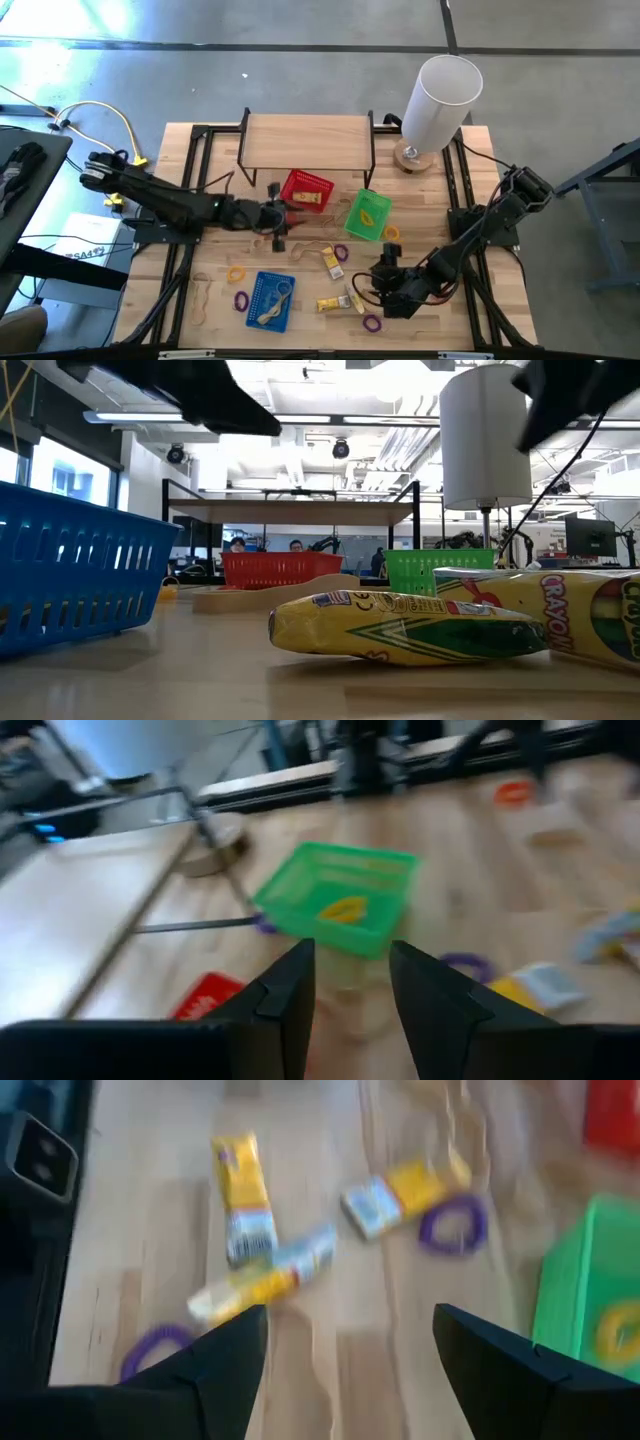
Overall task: Pick & Place Office Desk Supplies
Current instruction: Put the orange spring keychain into the green bin
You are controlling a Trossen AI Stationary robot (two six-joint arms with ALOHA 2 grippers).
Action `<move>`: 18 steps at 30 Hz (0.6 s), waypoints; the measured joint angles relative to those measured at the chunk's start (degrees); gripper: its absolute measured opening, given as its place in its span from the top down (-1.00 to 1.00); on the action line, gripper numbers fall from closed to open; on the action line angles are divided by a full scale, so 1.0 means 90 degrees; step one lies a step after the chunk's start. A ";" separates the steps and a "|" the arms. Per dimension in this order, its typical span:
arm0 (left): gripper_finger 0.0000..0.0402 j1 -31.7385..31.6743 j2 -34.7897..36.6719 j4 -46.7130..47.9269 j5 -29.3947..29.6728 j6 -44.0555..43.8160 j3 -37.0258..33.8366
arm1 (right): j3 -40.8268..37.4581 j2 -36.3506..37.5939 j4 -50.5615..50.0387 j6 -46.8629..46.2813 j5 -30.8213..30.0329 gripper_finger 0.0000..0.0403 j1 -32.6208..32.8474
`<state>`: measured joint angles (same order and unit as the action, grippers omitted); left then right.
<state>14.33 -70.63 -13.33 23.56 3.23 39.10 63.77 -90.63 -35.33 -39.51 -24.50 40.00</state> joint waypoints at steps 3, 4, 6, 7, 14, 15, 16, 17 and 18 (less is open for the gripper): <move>0.38 0.0300 -0.0053 0.0181 -0.0291 -0.0175 0.0002 | 0.0000 0.0000 -0.0570 -0.0632 0.0177 -0.36 -0.0105; 0.38 0.0372 -0.0058 0.0280 -0.0409 -0.0176 0.0002 | 0.0000 0.0000 -0.0786 -0.0829 0.0271 -0.36 -0.0177; 0.38 0.0502 -0.0058 0.0365 -0.0612 -0.0204 0.0002 | 0.0002 0.0000 -0.1298 -0.1311 0.0589 -0.36 -0.0345; 0.38 0.0560 -0.0056 0.0380 -0.0676 -0.0209 0.0002 | 0.0002 0.0000 -0.1604 -0.1608 0.0810 -0.36 -0.0437; 0.38 0.0840 -0.0056 0.0445 -0.0796 -0.0205 0.0002 | 0.0002 0.0000 -0.3078 -0.2763 0.1995 -0.36 -0.0762; 0.38 0.0844 -0.0056 0.0450 -0.0798 -0.0204 0.0002 | 0.0002 0.0000 -0.3125 -0.2768 0.2074 -0.36 -0.0731; 0.38 0.0844 -0.0056 0.0447 -0.0798 -0.0204 0.0003 | 0.0002 0.0000 -0.3135 -0.2780 0.2147 -0.36 -0.0675; 0.38 0.0844 -0.0056 0.0445 -0.0797 -0.0204 0.0006 | 0.0002 0.0000 -0.3074 -0.2814 0.2210 -0.36 -0.0602; 0.38 0.0844 -0.0056 0.0447 -0.0796 -0.0207 0.0007 | 0.0002 0.0000 -0.2963 -0.2868 0.2237 -0.36 -0.0520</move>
<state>21.93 -71.13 -9.31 16.40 1.37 39.16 63.79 -90.63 -62.00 -65.32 -4.36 35.32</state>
